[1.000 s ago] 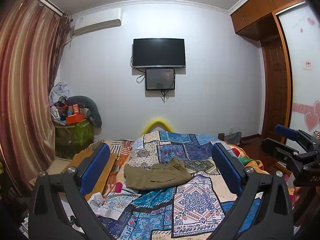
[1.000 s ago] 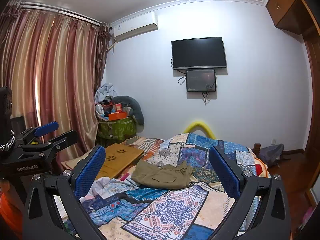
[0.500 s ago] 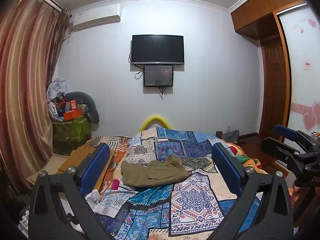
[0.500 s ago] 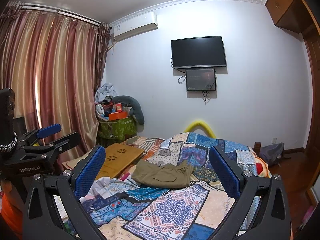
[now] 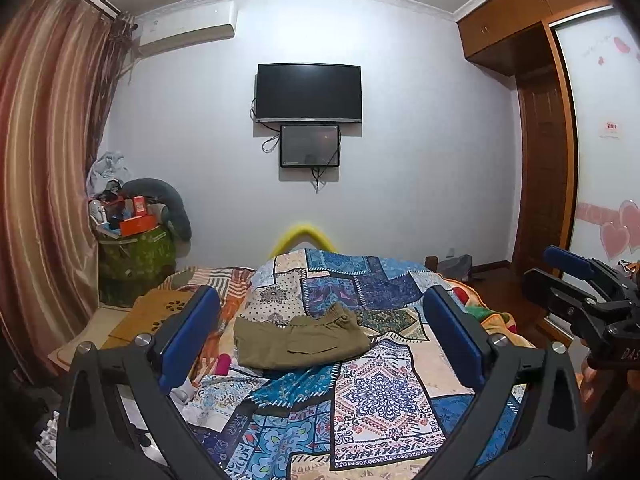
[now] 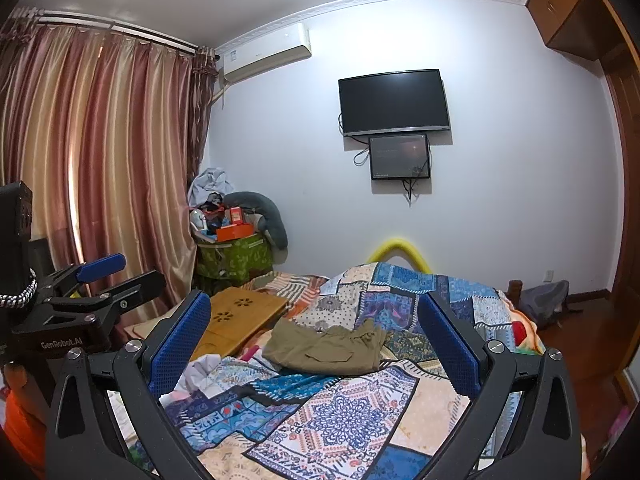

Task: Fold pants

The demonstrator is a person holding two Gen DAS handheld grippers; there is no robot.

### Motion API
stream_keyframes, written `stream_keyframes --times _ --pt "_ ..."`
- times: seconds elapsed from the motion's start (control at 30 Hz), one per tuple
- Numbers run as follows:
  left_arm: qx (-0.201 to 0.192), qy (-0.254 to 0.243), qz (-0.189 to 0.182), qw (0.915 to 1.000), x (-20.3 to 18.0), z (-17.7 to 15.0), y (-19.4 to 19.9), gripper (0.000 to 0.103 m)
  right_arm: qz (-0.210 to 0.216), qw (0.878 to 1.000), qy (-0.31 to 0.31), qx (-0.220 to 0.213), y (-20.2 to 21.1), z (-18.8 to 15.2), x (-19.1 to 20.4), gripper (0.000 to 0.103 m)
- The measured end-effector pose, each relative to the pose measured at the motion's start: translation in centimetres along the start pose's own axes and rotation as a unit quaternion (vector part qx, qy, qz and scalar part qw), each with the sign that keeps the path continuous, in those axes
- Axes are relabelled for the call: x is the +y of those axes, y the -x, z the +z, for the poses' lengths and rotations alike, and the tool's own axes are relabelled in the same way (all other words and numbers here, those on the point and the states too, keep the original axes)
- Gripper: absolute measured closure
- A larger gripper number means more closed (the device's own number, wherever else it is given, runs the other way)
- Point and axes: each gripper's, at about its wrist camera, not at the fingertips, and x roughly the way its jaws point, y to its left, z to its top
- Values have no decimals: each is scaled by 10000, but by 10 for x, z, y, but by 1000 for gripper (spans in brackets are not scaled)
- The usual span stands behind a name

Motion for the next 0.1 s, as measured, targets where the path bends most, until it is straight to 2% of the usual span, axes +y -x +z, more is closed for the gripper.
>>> stream_keyframes --times 0.1 --pt "16 -32 6 10000 -1 -1 -1 0 -16 10000 -25 4 -1 -1 -2 0"
